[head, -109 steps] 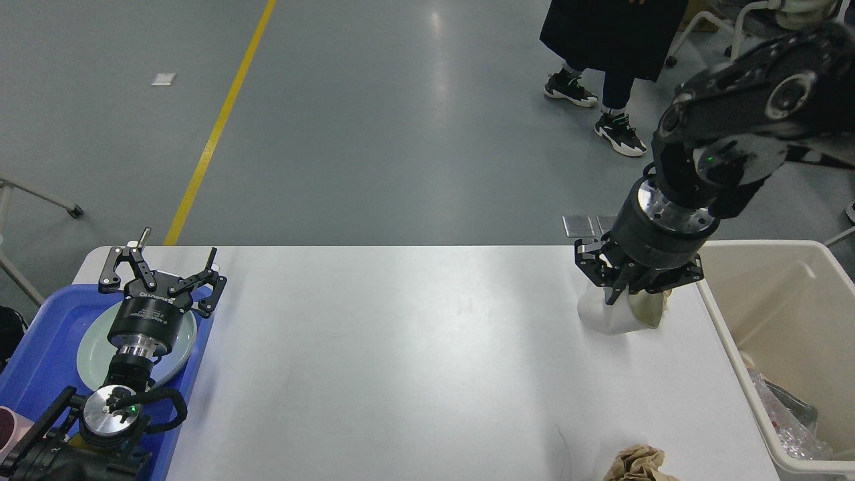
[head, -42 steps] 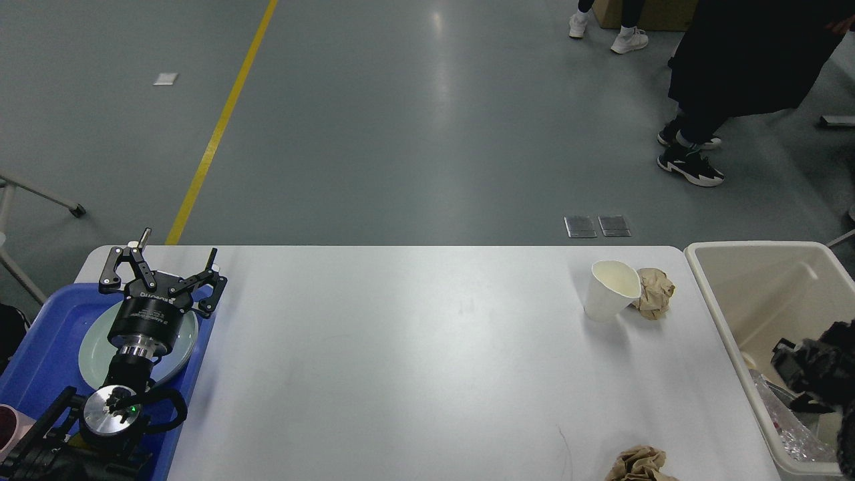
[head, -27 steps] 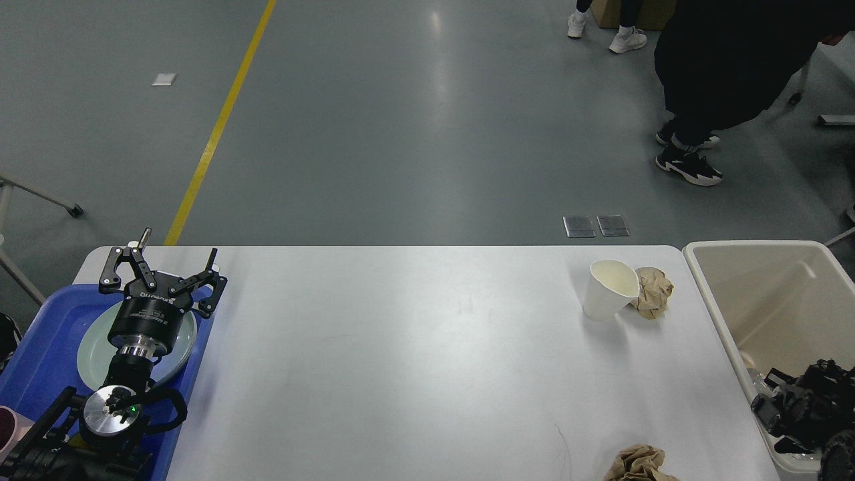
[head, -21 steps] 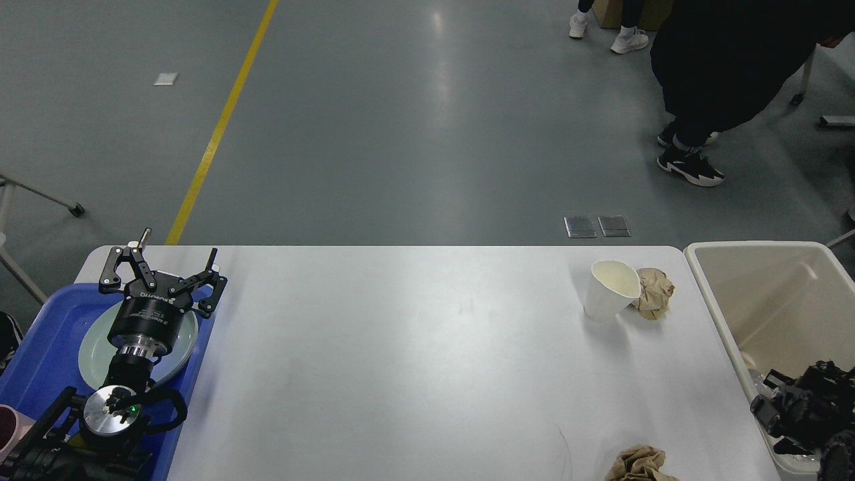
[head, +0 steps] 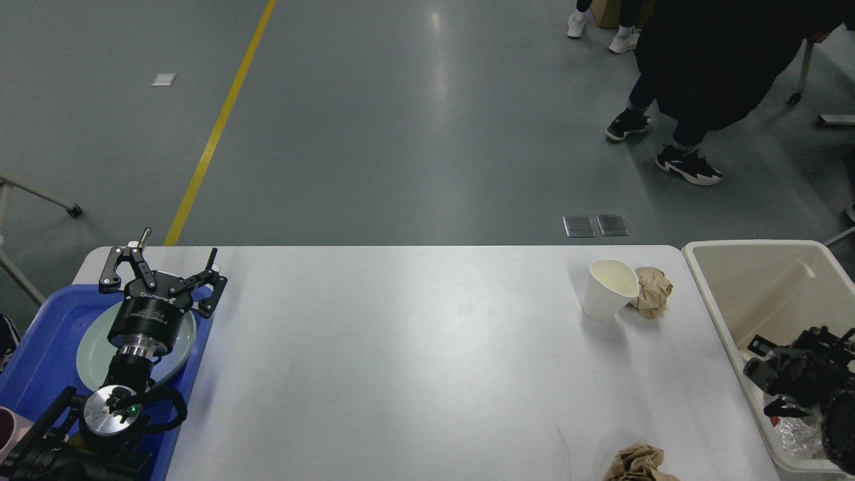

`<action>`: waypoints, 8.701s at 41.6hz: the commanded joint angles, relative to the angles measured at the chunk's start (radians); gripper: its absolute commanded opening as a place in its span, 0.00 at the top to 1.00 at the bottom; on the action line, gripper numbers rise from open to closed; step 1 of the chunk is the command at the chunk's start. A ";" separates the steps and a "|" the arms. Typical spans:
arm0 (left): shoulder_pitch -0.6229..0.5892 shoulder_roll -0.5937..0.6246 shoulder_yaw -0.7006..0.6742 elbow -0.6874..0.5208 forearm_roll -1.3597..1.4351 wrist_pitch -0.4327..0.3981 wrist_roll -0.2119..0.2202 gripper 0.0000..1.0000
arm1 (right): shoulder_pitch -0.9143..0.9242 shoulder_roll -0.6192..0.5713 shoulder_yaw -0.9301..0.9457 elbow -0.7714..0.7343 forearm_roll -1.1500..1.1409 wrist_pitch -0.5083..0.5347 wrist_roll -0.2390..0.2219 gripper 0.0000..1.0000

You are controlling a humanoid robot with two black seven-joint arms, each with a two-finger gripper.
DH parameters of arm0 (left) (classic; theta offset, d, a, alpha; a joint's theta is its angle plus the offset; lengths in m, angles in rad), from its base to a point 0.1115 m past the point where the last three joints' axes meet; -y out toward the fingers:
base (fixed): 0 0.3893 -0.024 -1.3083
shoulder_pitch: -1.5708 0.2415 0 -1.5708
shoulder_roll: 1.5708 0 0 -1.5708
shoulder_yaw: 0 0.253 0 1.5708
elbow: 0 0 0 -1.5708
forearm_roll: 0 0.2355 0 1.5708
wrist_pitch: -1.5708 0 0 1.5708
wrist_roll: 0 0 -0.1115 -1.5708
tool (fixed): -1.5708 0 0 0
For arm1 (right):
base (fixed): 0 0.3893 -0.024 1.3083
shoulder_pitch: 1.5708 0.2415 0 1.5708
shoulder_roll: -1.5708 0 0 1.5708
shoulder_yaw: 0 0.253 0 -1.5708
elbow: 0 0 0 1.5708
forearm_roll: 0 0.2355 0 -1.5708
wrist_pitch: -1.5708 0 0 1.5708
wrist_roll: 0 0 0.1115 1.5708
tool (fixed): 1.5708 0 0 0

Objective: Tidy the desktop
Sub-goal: 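Lower the paper cup into the bin and open the right gripper, then raise the right gripper out of the bin toward the farther paper cup, then lower the right gripper and grasp the farther paper cup, then lift the paper cup and carry it over the bin, then lower the cup into the bin and release it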

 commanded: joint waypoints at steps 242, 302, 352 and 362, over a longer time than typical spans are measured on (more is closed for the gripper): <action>0.000 0.000 -0.002 0.000 0.000 0.000 0.000 0.04 | 1.654 -0.016 -0.072 1.453 0.030 0.747 -0.043 1.00; 0.001 0.000 0.000 0.000 0.000 0.000 0.000 0.04 | 0.654 -0.370 -0.181 0.374 -0.122 0.704 0.276 1.00; 0.001 0.000 0.000 0.000 0.000 0.000 0.000 0.04 | -0.218 -0.086 0.197 -0.125 -0.089 0.059 0.241 0.78; 0.000 0.000 0.000 0.000 0.000 0.000 0.000 0.04 | -0.210 -0.082 0.195 -0.122 -0.089 0.038 0.242 0.00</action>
